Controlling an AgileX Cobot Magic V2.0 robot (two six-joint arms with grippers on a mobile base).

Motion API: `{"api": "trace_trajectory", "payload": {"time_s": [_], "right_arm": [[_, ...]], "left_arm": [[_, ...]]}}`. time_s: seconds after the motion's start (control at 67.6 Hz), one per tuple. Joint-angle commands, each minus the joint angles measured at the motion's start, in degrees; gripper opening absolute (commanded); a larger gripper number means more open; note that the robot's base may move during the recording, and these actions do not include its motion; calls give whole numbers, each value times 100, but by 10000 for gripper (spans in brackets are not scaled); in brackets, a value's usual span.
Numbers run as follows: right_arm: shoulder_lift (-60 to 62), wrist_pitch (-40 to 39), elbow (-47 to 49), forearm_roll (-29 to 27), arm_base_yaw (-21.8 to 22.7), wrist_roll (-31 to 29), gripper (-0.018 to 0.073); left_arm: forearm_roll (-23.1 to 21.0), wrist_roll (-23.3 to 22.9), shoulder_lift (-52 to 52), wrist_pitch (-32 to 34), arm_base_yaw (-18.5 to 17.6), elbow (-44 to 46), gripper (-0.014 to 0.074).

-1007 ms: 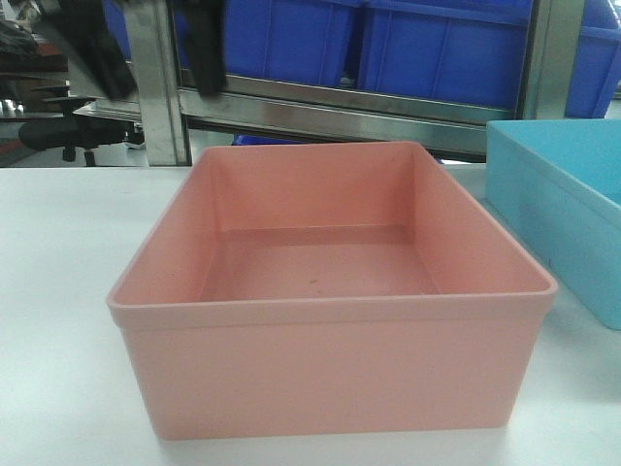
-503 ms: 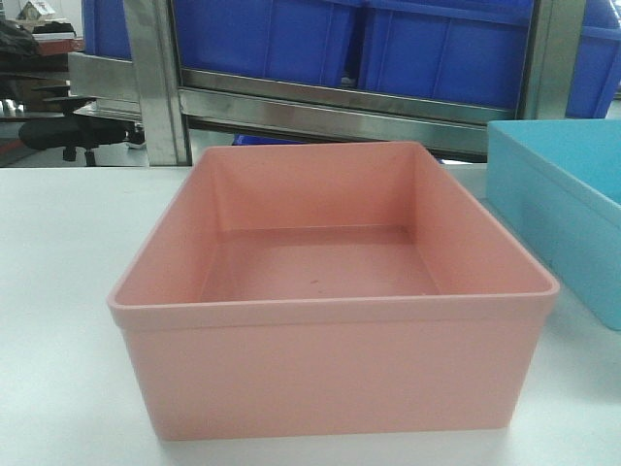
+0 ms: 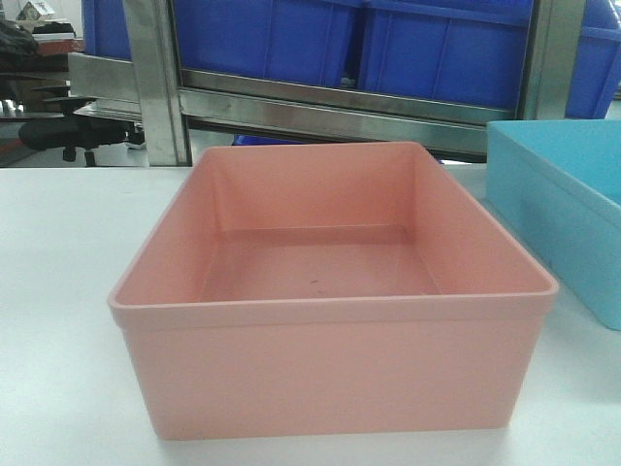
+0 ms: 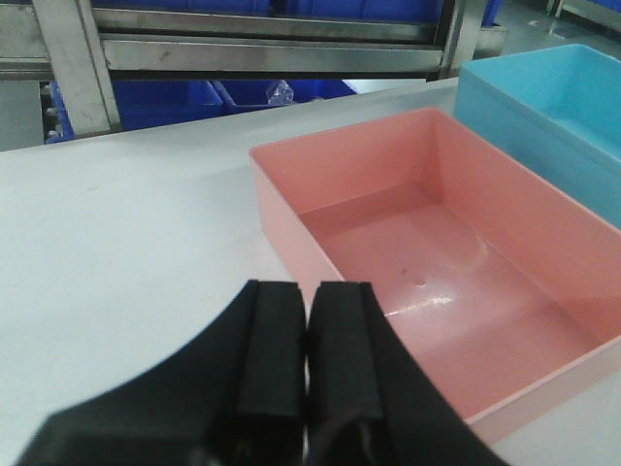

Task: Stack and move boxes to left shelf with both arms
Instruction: 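Lower the right gripper onto the light-blue bin's wall and grip it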

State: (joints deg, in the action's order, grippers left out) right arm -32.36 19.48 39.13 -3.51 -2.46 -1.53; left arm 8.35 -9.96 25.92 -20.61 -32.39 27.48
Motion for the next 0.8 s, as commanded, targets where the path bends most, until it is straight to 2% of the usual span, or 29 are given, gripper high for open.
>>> {"api": "trace_trajectory", "payload": {"time_s": [0.0, 0.089, 0.222, 0.296, 0.4, 0.533, 0.636, 0.784], "right_arm": [[-773, 260, 920, -13, 2, -14, 88], [-1530, 1016, 1648, 5, 2, -14, 218], [-2706, 1801, 2590, 198, 2, -14, 526], [-3189, 2174, 2970, 351, 2, -14, 598], [-3798, 2702, 3519, 602, 146, -14, 586], [-4469, 3481, 4207, 628, 838, -127, 569], [-4954, 3745, 4560, 559, 1566, -739, 570], [-5666, 3551, 4794, -304, 2206, -1883, 570]], "left_arm": [[75, -1, 5, 509, -27, 116, -8], [75, -1, 5, 500, -27, 116, -8], [75, -1, 5, 495, -27, 116, -8], [75, -1, 5, 486, -27, 116, -8], [75, -1, 5, 472, -27, 116, -8], [75, -1, 5, 469, -27, 116, -8], [75, -1, 5, 459, -27, 116, -8], [75, -1, 5, 420, -27, 116, -8]]}}
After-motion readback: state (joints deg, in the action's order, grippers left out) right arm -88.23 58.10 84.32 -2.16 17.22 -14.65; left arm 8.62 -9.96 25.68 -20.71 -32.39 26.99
